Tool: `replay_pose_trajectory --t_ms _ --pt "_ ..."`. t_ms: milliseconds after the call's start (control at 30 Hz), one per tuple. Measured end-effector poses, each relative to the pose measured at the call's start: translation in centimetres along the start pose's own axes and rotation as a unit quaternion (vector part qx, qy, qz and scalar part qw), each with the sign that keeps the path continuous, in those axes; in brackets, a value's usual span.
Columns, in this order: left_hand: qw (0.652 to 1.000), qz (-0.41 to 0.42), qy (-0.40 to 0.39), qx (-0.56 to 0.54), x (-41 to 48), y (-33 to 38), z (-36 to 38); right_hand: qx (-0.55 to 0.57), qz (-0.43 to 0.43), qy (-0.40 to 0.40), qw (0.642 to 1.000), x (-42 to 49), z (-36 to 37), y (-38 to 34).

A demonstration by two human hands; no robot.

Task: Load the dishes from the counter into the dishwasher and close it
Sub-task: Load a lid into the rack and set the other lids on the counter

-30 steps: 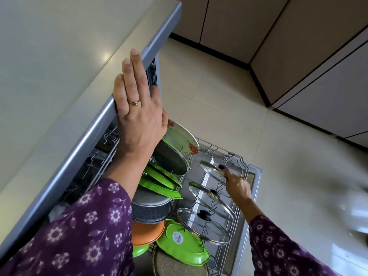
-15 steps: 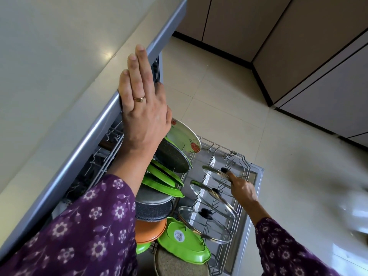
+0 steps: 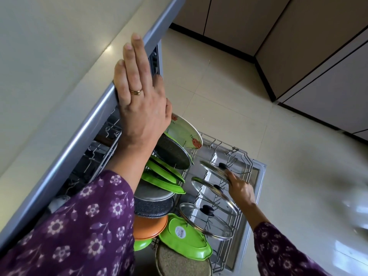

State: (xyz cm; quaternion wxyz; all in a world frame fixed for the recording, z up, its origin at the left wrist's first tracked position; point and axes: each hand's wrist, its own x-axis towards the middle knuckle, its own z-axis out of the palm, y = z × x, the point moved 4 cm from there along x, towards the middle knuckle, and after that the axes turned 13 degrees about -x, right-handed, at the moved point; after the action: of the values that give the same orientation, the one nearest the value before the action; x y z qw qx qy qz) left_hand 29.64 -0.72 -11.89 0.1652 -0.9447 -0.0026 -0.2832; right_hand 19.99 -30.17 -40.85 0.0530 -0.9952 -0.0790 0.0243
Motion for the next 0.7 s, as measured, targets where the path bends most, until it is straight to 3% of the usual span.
replay_pose_trajectory --t_ms 233,433,700 --pt "1.000 0.007 0.001 0.008 0.1 0.0 0.1 0.020 -0.009 0.034 0.999 0.1 -0.9 -0.3" --pt "1.000 0.001 0.003 0.002 0.1 0.0 -0.1 0.040 0.054 0.034 0.997 0.3 -1.1 0.7" --pt "1.000 -0.002 0.004 0.007 0.1 0.0 -0.1 0.004 -0.020 0.008 1.000 2.2 1.0 0.6"
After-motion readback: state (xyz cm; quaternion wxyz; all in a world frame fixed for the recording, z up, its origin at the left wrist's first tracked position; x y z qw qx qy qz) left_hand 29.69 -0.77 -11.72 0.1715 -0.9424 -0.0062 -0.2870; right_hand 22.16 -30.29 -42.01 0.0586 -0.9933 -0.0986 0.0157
